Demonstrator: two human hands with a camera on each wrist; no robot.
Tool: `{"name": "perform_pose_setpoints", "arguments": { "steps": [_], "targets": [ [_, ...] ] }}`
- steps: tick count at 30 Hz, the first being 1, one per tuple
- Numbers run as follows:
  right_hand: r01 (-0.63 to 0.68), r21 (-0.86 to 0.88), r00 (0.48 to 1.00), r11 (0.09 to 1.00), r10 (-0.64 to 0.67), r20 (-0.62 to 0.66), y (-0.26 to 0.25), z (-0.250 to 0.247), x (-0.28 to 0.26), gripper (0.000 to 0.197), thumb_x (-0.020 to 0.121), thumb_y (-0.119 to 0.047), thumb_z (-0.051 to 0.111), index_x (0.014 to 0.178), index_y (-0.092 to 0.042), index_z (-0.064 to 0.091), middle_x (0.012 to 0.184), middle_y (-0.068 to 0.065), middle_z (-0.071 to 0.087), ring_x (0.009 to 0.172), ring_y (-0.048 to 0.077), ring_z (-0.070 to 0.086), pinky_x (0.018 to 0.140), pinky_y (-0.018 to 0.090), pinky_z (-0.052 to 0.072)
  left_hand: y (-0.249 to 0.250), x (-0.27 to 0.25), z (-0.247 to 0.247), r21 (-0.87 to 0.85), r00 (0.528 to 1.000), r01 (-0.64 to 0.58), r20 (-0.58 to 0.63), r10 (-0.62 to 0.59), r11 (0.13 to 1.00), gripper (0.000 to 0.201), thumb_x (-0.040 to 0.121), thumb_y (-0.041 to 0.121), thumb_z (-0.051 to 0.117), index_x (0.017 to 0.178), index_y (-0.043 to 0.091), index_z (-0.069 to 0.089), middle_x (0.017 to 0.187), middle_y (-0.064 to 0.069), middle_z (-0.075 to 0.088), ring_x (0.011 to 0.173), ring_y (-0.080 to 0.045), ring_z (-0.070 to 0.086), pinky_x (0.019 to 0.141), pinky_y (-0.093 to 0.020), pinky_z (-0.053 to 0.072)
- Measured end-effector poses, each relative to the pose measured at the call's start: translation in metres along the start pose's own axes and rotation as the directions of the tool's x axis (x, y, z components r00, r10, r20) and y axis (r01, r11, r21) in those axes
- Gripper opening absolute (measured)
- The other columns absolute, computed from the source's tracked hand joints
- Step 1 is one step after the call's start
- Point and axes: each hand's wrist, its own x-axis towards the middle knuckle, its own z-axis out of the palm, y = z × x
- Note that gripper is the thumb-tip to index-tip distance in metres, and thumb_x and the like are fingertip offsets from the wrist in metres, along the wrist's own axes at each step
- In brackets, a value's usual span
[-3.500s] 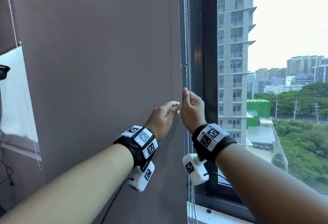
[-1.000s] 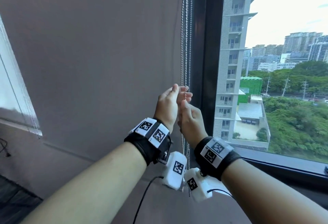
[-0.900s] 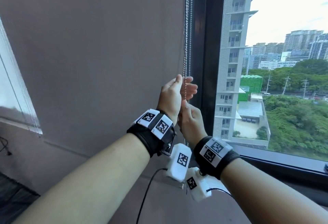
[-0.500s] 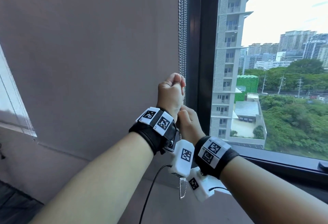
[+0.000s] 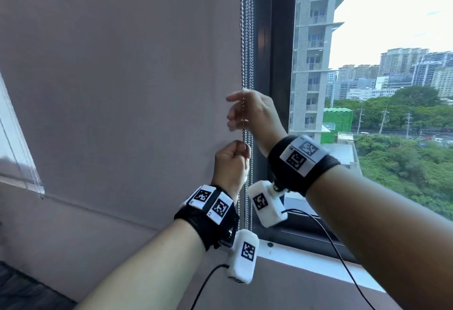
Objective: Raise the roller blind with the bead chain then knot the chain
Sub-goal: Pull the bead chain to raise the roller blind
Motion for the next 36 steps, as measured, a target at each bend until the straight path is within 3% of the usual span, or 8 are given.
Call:
{"name": "perform_pose_setpoints", "arguments": {
  "steps": [4,13,17,22,25,28,31,36],
  "targets": [
    [-0.110,0.070,0.994,0.991,0.110,0.009,-0.013,0.016,0.002,0.044,0.103,-0.035,0.037,0.062,-0.019,0.038,0.048,-0.003,0.027,0.036,0.011,0.023,0.043,0.018,0.021,0.000,-0.003,-0.002,-0.016,1.000,-0.006,-0.004,0.006,1.000,0.043,0.079,-0.018,0.027,0.054,0.014,0.040,0.050,0.003,0.037,0.040,-0.007,0.026,0.042,-0.019,0.021],
    [-0.069,0.048,0.996,0.996,0.072,-0.051,0.007,0.018,-0.016,0.046,0.102,-0.042,0.041,0.071,-0.021,0.015,0.052,-0.001,0.019,0.039,0.011,0.016,0.042,0.016,0.017,-0.016,-0.011,-0.012,0.051,0.996,0.073,0.042,-0.075,0.996,0.039,0.092,-0.007,0.036,0.060,0.014,0.042,0.043,0.010,0.039,0.037,-0.005,0.027,0.038,-0.017,0.021],
    [-0.011,0.057,0.996,0.998,0.017,-0.089,0.023,0.012,-0.023,0.048,0.103,-0.034,0.044,0.065,-0.023,0.016,0.052,-0.002,0.018,0.043,0.011,0.015,0.040,0.020,0.016,-0.014,-0.010,-0.020,0.119,0.994,0.037,0.097,-0.049,0.992,0.024,0.097,0.006,0.039,0.084,0.005,0.059,0.063,0.001,0.062,0.055,-0.012,0.054,0.056,-0.023,0.043],
    [0.017,-0.078,0.992,0.997,-0.027,-0.126,0.055,-0.002,-0.029,0.058,0.100,-0.039,0.046,0.044,-0.024,0.041,0.042,-0.006,0.036,0.040,0.014,0.034,0.041,0.023,0.027,-0.001,0.004,-0.024,0.073,0.999,-0.046,0.012,0.045,0.996,0.031,0.100,0.018,0.037,0.090,0.014,0.066,0.076,0.003,0.069,0.069,-0.007,0.062,0.067,-0.021,0.047],
    [0.014,-0.006,0.999,1.000,-0.015,-0.050,0.056,-0.005,-0.042,0.049,0.106,-0.023,0.039,0.071,-0.003,0.066,0.039,-0.008,0.052,0.034,0.001,0.045,0.036,0.014,0.033,0.009,0.013,-0.020,0.051,0.996,-0.090,0.024,0.089,0.995,0.033,0.101,0.021,0.038,0.099,0.009,0.068,0.095,-0.011,0.071,0.085,-0.016,0.066,0.076,-0.025,0.050],
    [0.015,-0.024,0.998,1.000,-0.017,-0.066,0.069,-0.005,-0.050,0.055,0.106,-0.024,0.038,0.054,-0.026,0.056,0.039,-0.012,0.042,0.035,0.000,0.035,0.039,0.019,0.029,0.023,0.021,-0.012,0.036,0.994,-0.106,0.026,0.105,0.994,0.036,0.100,0.025,0.038,0.105,0.005,0.068,0.102,-0.015,0.072,0.090,-0.019,0.069,0.079,-0.025,0.053],
    [-0.042,-0.039,0.992,0.998,0.037,-0.120,0.088,-0.005,-0.051,0.052,0.102,-0.036,0.044,0.053,-0.022,0.032,0.048,-0.005,0.029,0.041,0.008,0.024,0.043,0.025,0.020,0.038,0.030,-0.001,0.024,0.994,-0.099,0.052,0.098,0.995,0.039,0.100,0.027,0.035,0.103,0.004,0.066,0.097,-0.017,0.072,0.088,-0.023,0.067,0.077,-0.028,0.051],
    [-0.040,-0.109,0.991,0.993,0.025,-0.129,0.097,-0.007,-0.056,0.055,0.098,-0.042,0.046,0.049,-0.025,0.028,0.045,-0.006,0.030,0.042,0.009,0.025,0.045,0.027,0.020,0.053,0.041,0.018,-0.012,0.997,-0.071,0.037,0.071,0.997,0.037,0.100,0.029,0.034,0.092,0.009,0.064,0.076,-0.009,0.067,0.068,-0.022,0.064,0.068,-0.033,0.051]
  ]
}}
